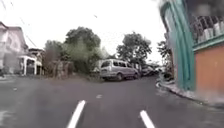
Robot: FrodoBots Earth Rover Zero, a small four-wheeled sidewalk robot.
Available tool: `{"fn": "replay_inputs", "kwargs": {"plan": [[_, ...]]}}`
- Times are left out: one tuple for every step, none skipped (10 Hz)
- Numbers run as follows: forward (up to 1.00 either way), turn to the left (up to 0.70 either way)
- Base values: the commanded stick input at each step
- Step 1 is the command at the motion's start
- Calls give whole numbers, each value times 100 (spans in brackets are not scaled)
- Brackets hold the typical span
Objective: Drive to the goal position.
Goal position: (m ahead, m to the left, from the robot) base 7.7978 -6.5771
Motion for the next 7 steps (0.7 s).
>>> {"fn": "replay_inputs", "kwargs": {"plan": [[100, -40], [100, -40], [100, -19], [100, 7], [100, 4], [100, 5], [100, 7]]}}
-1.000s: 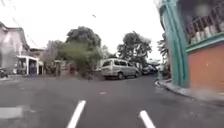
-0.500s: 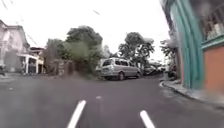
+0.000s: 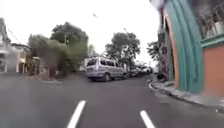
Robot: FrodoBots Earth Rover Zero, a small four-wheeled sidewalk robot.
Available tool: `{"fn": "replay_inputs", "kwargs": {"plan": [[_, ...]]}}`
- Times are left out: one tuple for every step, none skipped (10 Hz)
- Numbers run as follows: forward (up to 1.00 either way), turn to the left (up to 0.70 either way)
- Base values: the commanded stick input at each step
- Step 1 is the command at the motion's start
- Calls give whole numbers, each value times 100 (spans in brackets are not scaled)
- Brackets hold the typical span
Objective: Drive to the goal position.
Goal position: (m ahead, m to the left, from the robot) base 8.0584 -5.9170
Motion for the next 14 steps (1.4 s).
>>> {"fn": "replay_inputs", "kwargs": {"plan": [[100, -40], [100, -40], [100, -40], [100, -40], [100, -40], [100, -38], [100, -23], [100, -3], [100, 0], [100, 0], [100, 11], [100, 5], [100, 0], [100, 0]]}}
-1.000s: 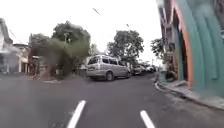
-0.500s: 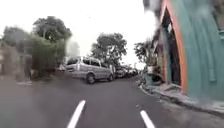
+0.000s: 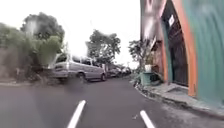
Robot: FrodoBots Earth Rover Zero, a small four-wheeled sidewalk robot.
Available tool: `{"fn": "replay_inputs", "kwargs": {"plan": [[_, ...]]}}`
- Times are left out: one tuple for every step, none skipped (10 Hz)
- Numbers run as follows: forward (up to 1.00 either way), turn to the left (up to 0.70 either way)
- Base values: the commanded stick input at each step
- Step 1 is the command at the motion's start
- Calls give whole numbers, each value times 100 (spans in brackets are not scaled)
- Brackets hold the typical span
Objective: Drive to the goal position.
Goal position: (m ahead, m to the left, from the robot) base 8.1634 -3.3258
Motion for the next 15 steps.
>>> {"fn": "replay_inputs", "kwargs": {"plan": [[100, 0], [100, 0], [100, 5], [100, -20], [100, -34], [100, -40], [100, -40], [100, -40], [100, -40], [100, -19], [100, 2], [100, 6], [100, 13], [100, 17], [100, 12]]}}
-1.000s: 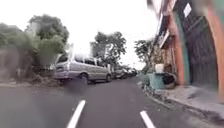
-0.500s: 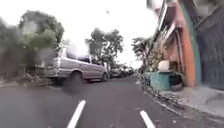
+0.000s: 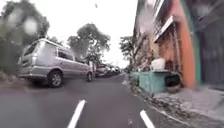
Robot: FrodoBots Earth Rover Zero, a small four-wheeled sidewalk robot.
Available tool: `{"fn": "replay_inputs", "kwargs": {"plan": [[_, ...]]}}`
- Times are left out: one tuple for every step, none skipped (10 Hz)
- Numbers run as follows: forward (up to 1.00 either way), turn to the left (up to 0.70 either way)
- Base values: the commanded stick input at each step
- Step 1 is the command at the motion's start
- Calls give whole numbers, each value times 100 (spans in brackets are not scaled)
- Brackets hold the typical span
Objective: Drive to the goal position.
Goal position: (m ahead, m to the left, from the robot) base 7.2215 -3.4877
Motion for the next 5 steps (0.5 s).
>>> {"fn": "replay_inputs", "kwargs": {"plan": [[100, 10], [100, 9], [100, 5], [100, 6], [100, 16]]}}
